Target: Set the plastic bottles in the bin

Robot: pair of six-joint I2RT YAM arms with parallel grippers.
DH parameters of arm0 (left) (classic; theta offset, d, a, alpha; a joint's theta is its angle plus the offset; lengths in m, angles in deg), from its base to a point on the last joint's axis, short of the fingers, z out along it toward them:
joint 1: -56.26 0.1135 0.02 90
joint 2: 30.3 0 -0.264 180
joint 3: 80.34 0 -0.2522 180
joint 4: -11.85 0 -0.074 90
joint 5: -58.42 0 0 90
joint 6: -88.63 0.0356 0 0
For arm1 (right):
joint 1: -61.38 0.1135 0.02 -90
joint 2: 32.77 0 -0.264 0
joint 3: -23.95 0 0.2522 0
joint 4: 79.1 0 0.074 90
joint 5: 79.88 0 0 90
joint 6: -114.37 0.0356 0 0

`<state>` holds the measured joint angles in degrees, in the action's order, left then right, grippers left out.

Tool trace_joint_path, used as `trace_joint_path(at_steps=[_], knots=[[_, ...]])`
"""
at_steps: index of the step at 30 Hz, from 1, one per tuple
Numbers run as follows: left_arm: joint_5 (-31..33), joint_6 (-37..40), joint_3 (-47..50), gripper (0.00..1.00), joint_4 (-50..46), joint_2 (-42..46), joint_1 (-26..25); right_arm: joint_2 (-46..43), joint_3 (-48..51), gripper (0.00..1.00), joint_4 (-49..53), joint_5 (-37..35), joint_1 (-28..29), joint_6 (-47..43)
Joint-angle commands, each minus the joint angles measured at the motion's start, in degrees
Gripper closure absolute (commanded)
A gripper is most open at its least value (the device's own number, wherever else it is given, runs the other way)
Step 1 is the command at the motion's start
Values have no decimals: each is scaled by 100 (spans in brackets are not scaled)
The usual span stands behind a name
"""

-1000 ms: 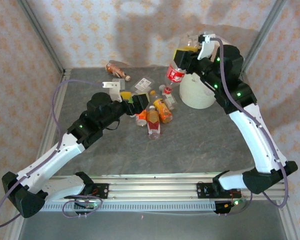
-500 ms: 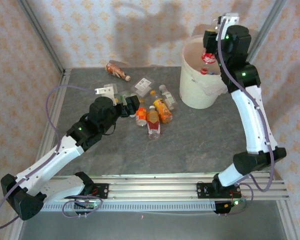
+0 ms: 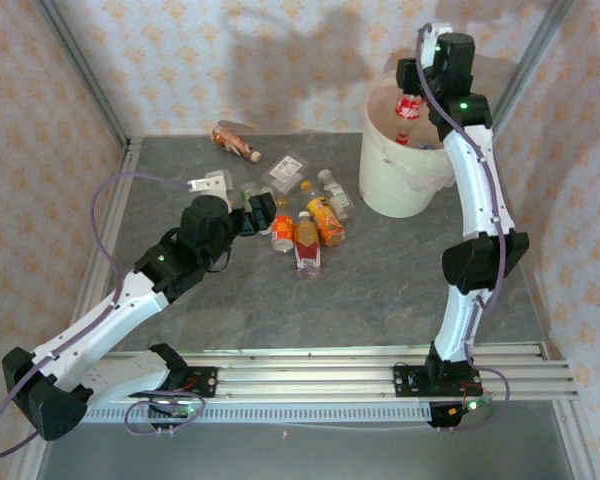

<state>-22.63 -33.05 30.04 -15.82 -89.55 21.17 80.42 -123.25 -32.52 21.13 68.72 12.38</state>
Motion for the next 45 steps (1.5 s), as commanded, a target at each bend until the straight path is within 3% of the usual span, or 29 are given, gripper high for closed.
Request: trace_joint_path(at_steps=[1, 6, 11, 19, 37, 41, 42, 45], knots=[[219, -57, 88, 0, -197, 58, 75, 17, 186, 61, 136, 821, 14, -119], [212, -31, 90, 0, -241, -30, 114, 167, 285, 54, 555, 917, 14, -163], [136, -48, 96, 0, -176, -146, 133, 19, 810, 39, 567, 1141, 14, -146], [81, -92, 114, 0, -173, -246, 143, -423, 1638, 30, -44, 1339, 9, 50], [62, -154, 158, 0, -138, -293, 160, -1150, 1974, 18, -543, 1474, 5, 430], [61, -180, 139, 0, -172, -364, 160, -1492, 2372, 9, -875, 1364, 5, 655], [62, -192, 131, 0, -177, -377, 160, -1607, 2503, 1, -989, 1384, 1, 742], [164, -259, 136, 0, -206, -425, 168, -1955, 2853, 1, -1183, 1544, 22, 997]])
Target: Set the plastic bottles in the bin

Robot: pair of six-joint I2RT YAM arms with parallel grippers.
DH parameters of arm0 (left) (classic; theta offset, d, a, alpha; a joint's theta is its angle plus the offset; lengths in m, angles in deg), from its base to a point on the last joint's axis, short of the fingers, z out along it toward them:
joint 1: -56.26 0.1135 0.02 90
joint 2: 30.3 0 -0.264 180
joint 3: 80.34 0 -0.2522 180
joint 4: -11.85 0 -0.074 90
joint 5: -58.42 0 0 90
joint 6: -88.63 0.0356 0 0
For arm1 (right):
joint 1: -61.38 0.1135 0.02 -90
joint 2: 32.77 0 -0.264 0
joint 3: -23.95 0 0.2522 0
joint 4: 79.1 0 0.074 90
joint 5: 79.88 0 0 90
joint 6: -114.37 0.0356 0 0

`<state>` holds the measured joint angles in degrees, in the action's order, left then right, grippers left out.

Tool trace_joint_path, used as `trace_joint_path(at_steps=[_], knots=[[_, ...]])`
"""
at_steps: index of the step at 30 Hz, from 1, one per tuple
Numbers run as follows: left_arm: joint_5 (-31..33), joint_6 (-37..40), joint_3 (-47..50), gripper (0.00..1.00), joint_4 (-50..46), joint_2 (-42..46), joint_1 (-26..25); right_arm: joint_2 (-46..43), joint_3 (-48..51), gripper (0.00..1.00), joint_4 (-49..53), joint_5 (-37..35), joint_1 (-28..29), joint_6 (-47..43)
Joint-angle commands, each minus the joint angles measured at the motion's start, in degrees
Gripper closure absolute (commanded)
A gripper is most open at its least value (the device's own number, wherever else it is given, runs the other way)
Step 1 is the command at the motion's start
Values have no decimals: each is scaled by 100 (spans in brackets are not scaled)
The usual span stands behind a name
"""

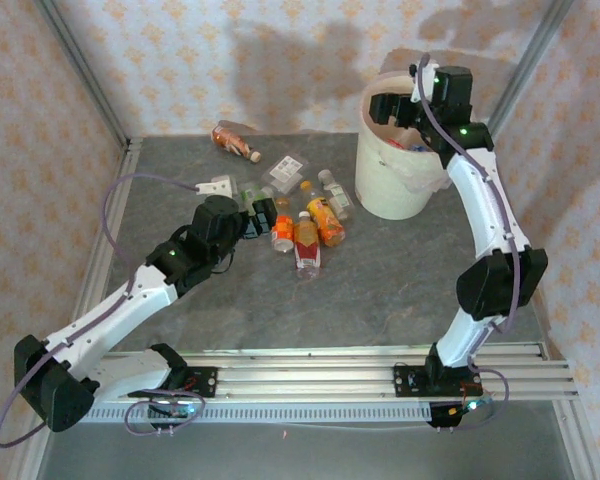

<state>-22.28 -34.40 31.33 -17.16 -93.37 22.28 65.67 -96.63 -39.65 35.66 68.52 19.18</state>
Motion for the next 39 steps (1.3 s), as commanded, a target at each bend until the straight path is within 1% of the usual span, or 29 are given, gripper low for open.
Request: trace_joint_path(at_steps=[1, 5, 9, 13, 15, 17, 19, 21, 23, 26, 30, 33, 39], knots=[[176, -154, 9, 0, -80, -62, 50, -595, 319, 1, -539, 121, 63, 396], [459, -392, -19, 0, -152, -173, 73, -1141, 915, 1, -660, 189, 339, 463], [719, -664, -37, 0, -194, -292, 90, -1610, 1533, 1, -679, -74, 1003, 258], [955, -936, -10, 0, -220, -372, 119, -2002, 2320, 1, -886, -615, 1729, 294], [1030, -1021, 16, 0, -229, -386, 125, -2168, 2671, 1, -938, -1048, 2022, 357], [1120, -1107, 36, 0, -266, -384, 142, -2330, 3077, 1, -1060, -1658, 2266, 821], [1304, -1262, 60, 0, -362, -390, 144, -2461, 3479, 0, -1129, -1953, 2413, 1293], [1457, -1393, 98, 0, -409, -365, 154, -2588, 3919, 1, -1245, -2233, 2593, 1536], [1584, -1531, 162, 0, -377, -338, 154, -2666, 4275, 1, -1305, -2692, 2794, 1690], [1672, -1617, 154, 0, -429, -362, 154, -2701, 4532, 1, -1182, -2895, 2966, 1957], [1739, -1685, 60, 0, -576, -458, 150, -2622, 4786, 1, -1142, -2940, 3197, 2140], [1706, -1696, 30, 0, -566, -528, 153, -2418, 4904, 1, -1068, -3228, 3456, 2521], [1562, -1668, -71, 0, -568, -676, 159, -1583, 4742, 2, -790, -2936, 3878, 2946]])
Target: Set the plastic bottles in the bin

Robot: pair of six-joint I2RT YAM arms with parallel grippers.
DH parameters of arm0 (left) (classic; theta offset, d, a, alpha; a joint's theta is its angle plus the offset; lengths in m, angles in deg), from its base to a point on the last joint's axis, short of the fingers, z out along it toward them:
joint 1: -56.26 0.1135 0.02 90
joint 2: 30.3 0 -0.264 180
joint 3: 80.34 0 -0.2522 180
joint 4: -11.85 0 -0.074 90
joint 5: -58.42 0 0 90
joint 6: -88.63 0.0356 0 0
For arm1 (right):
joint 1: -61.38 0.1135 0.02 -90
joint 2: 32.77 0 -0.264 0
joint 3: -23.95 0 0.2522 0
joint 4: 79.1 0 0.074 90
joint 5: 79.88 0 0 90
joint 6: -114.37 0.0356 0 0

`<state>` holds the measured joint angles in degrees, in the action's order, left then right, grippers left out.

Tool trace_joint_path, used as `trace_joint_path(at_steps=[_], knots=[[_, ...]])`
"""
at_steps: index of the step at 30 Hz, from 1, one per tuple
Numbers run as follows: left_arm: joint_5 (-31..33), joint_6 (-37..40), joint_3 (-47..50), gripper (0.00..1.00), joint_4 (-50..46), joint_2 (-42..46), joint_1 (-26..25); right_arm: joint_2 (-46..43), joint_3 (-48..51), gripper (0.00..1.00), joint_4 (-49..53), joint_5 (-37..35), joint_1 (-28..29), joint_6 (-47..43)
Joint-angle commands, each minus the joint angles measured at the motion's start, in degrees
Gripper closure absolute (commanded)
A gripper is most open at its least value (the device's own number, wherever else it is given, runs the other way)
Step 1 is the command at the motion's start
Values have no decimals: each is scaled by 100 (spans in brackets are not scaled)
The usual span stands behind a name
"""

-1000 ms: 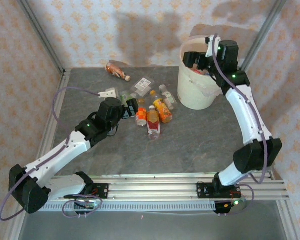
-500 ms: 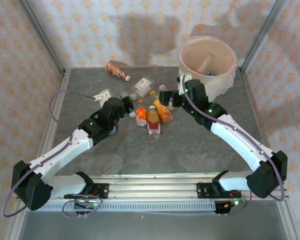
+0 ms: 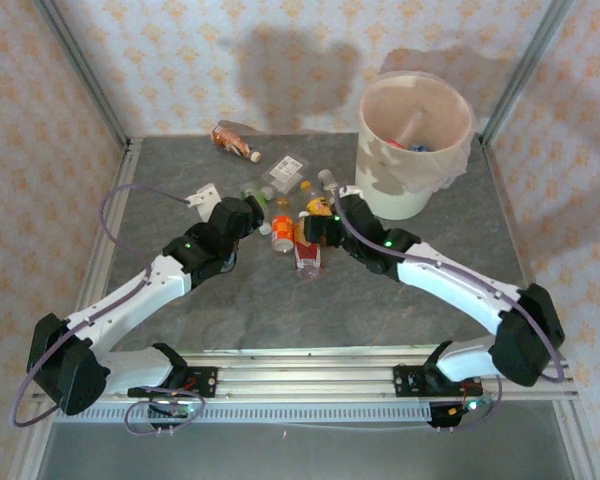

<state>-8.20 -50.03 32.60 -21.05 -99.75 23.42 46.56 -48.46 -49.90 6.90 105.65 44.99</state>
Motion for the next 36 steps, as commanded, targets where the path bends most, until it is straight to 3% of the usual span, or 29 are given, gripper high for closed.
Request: trace_joint_path(at_steps=[1, 4, 10, 18, 25, 36], knots=[[129, -101, -212, 0, -185, -57, 43, 476, -117, 2, 306, -64, 251, 423], [106, -102, -219, 0, -196, -86, 66, 837, -173, 2, 462, -145, 464, 641], [60, -131, -207, 0, -212, -120, 76, 1492, -321, 2, 416, 415, 597, 751], [10, -163, -199, 0, -301, -177, 111, 2125, -542, 5, 524, 228, 622, 747], [-19, -186, -164, 0, -328, -177, 113, 2302, -446, 19, 390, 33, 618, 950], [-93, -206, -172, 0, -285, -284, 144, 1516, -252, 40, 648, 223, 618, 769]])
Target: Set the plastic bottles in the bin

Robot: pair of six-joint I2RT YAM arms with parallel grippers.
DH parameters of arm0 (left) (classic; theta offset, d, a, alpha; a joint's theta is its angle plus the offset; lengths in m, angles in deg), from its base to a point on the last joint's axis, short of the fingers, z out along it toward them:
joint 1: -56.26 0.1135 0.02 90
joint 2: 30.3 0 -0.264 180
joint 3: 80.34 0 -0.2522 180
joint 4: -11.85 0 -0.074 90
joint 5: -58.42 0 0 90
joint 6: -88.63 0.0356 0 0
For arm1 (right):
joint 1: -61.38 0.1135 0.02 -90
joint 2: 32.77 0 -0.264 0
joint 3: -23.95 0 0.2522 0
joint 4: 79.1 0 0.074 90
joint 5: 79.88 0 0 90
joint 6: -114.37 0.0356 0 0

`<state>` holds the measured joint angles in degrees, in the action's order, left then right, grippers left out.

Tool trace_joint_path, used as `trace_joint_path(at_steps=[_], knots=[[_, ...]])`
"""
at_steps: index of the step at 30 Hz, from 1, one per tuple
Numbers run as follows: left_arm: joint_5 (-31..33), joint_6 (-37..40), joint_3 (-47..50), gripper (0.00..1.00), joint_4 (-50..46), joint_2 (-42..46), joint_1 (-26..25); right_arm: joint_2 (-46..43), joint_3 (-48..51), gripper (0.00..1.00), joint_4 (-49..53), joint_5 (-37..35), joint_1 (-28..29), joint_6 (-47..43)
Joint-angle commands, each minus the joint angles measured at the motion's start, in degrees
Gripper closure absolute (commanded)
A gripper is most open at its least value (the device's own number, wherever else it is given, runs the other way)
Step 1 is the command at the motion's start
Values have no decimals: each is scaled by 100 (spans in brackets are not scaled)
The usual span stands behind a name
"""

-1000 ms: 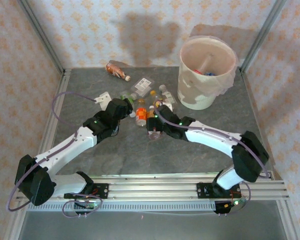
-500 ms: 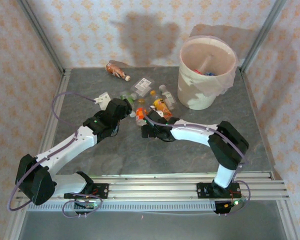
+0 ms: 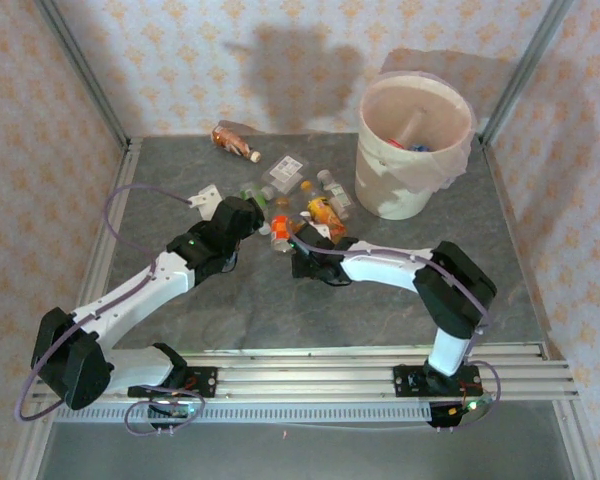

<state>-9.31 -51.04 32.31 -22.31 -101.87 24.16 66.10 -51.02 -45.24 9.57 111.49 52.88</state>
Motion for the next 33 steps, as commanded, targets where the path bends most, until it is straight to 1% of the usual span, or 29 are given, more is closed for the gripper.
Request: trace_joint_path(at_steps=[1, 6, 9, 14, 19, 24, 26, 28, 30, 33], knots=[[20, -119, -144, 0, -157, -84, 71, -529, 21, 42, 195, -40, 34, -11], [-25, -144, -169, 0, -157, -142, 69, -989, 91, 50, 257, -6, 34, -166], [-57, -147, -188, 0, -149, -157, 73, -1259, 109, 53, 200, 54, 34, -283], [-93, -161, -210, 0, -167, -186, 88, -1743, -58, 55, 75, 126, 31, -566], [-160, -158, -159, 0, -103, -165, 98, -2090, -406, 56, 43, 4, -68, -836], [-259, -190, -78, 0, 53, -118, 102, -2275, -679, 57, -418, -61, -283, -1065], [-368, -166, -92, 0, 86, -101, 108, -2309, -898, 58, -545, 42, -396, -1314], [-571, 19, -91, 0, 229, -63, 113, -2327, -1217, 58, -549, 287, -549, -1702], [-722, 156, -129, 0, 282, -36, 115, -2334, -1549, 58, -452, 552, -714, -2052], [-774, 268, -179, 0, 214, -15, 118, -2289, -2085, 58, -147, 870, -1037, -2536]])
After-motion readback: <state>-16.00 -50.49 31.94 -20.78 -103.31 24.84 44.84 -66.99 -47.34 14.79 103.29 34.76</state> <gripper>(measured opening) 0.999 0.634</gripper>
